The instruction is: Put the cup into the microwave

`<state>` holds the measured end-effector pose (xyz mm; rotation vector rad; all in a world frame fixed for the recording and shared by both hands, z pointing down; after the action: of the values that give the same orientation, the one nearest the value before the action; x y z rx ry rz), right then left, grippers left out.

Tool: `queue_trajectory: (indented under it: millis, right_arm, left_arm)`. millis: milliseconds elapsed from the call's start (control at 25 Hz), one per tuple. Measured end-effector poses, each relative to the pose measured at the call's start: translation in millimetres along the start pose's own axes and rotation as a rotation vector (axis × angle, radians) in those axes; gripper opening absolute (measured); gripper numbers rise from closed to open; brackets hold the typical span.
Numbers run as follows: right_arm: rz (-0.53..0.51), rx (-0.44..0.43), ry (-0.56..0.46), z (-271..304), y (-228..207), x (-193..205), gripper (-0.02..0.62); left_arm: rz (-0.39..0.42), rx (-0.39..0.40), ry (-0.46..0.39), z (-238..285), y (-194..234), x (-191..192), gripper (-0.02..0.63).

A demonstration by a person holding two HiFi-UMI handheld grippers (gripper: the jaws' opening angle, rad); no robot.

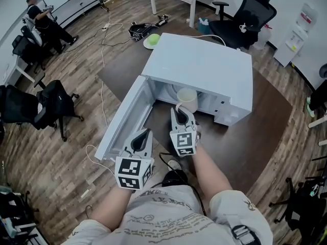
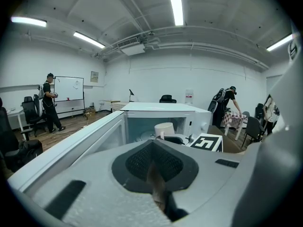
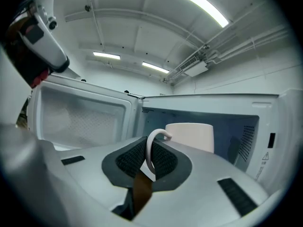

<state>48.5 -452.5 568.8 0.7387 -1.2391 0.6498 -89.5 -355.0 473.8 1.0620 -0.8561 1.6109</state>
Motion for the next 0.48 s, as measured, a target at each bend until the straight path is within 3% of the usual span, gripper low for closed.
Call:
queue_trajectory:
  millis: [240, 480]
  right_arm:
    - [-0.021, 0.069, 0.017, 24, -23, 8, 0.032]
    - [0.020, 0.072, 0.018, 41, -35, 21, 0.031]
  left_arm:
    - [-0.019, 0.004, 0.036, 12, 6, 6, 0.012]
    - [-0.034, -0.006, 0.057, 19, 11, 11, 0.012]
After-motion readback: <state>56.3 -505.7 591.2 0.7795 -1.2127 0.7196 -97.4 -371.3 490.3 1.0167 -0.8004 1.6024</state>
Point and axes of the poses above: the fingertips, and each gripper's own axes: z forward along the fingers, y to its left, x out of its underside, the point moved 6 cm from there along -z, backward along the fingers, and after that the axes turned 14 degrees about -x, right-handed, at the moved point
